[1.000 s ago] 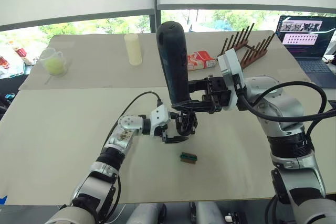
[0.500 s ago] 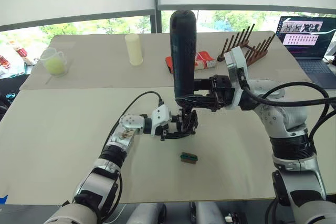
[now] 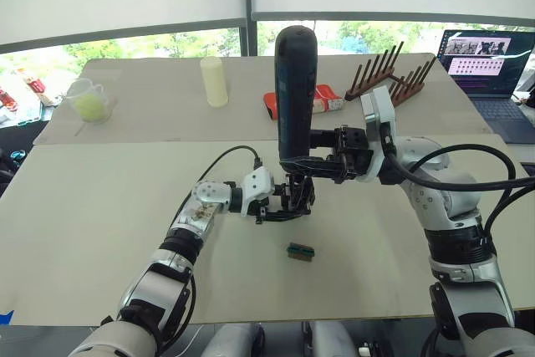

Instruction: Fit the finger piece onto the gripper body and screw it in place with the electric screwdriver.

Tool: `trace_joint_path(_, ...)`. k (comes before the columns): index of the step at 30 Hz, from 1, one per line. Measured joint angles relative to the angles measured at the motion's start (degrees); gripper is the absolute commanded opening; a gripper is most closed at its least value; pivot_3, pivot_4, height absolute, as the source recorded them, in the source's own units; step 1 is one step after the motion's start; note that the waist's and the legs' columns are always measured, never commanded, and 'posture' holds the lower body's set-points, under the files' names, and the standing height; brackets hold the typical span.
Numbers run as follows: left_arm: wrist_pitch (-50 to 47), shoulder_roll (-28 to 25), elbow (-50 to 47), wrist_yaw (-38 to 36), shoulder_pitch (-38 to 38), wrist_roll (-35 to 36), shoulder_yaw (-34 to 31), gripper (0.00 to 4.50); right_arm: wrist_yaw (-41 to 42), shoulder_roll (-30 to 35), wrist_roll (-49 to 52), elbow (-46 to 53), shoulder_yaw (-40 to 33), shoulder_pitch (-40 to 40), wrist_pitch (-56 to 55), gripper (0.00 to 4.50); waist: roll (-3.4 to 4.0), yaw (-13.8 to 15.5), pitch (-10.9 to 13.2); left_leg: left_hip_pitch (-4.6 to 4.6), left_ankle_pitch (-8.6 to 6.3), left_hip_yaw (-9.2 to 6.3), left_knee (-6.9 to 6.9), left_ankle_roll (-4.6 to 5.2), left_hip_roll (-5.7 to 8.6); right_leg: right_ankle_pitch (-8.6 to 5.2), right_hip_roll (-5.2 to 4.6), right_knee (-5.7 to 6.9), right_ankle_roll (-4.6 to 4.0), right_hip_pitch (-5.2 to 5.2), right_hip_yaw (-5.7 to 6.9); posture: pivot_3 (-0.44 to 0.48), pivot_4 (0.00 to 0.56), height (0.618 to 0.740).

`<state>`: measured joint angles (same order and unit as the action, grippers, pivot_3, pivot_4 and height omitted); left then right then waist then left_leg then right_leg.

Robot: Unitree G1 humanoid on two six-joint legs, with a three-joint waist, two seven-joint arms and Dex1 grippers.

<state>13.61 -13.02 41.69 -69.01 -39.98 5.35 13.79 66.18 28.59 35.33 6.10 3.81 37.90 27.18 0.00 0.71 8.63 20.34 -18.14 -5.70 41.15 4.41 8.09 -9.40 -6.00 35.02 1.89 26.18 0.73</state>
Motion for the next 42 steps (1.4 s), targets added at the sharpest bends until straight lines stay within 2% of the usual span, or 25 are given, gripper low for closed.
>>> trace_joint_path(26,0.3,0.48,2.02,-0.19,-0.93,-0.81,-0.03,2.28,4.01,0.1,-0.88,-4.93,1.92,0.9,-4.39,1.9,-0.18,0.12,-0.5,-0.1,0.0,0.0,-0.07,0.0,0.0,0.0,-0.01,0.0,0.0,-0.06,-0.01,0.0,0.15,0.74)
trace_joint_path(37,0.31,0.53,2.02,-0.19,-0.93,-0.84,-0.03,2.28,3.64,0.54,-0.88,-4.66,1.81,0.43,-4.64,1.9,-0.19,0.15,-0.51,-0.1,0.0,0.0,-0.09,0.0,0.0,0.0,-0.02,-0.01,0.0,-0.06,-0.01,0.0,0.15,0.74)
trace_joint_path(42,0.42,0.55,1.91,-0.18,-0.89,-0.8,-0.06,2.28,1.35,1.11,-0.26,-1.32,0.12,-0.37,-4.14,1.9,-0.2,0.19,-0.51,-0.06,0.0,0.01,-0.11,0.0,0.01,0.0,-0.03,-0.02,0.0,-0.01,-0.01,0.0,0.15,0.74)
